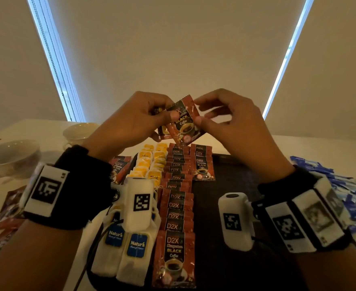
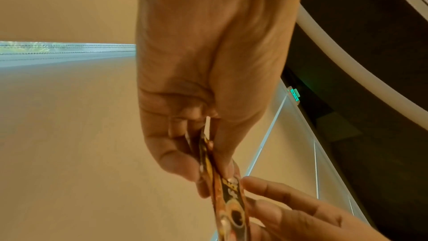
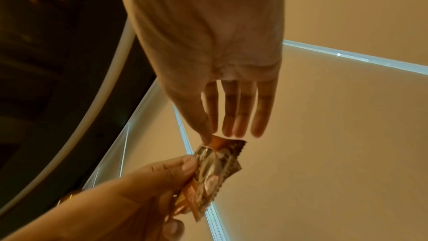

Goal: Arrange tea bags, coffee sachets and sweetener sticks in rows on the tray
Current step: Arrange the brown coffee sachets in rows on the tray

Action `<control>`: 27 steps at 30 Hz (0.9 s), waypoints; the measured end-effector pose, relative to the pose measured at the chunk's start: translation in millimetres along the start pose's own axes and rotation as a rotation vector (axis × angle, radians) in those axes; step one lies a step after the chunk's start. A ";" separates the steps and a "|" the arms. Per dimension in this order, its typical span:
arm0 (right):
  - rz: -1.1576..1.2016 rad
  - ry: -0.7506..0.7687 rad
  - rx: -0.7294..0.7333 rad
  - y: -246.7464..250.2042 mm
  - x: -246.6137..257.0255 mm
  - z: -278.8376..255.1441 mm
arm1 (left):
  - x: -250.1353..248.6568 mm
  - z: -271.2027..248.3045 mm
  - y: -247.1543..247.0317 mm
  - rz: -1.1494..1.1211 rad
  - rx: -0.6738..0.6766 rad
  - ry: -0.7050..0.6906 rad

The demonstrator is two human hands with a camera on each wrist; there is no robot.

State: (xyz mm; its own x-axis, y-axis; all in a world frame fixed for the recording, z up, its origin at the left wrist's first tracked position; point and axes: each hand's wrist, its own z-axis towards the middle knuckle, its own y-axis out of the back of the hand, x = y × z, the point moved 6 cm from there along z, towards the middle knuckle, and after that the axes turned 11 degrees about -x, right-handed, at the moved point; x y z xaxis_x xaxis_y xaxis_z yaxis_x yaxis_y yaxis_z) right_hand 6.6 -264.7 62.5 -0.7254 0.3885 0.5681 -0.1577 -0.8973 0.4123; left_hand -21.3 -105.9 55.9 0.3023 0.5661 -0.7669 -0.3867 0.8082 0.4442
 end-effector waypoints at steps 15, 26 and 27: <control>0.024 -0.646 0.119 9.3 -79.2 -9.8 | -0.5 1.7 11.9 -0.030 -0.085 -0.006; -0.190 -0.875 0.508 -20.6 -121.5 -43.7 | -4.4 2.1 19.4 -0.038 -0.132 -0.028; -0.175 -0.892 0.515 -22.3 -122.8 -45.3 | -4.1 2.2 19.5 -0.032 -0.131 -0.027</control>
State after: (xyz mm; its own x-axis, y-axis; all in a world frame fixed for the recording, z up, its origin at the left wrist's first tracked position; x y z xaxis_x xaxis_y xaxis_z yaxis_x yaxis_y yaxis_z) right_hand 68.9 -301.9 -48.8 0.0709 0.7062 0.7044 0.2439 -0.6970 0.6743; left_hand -28.1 -92.0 68.7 0.3393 0.5457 -0.7662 -0.4861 0.7991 0.3538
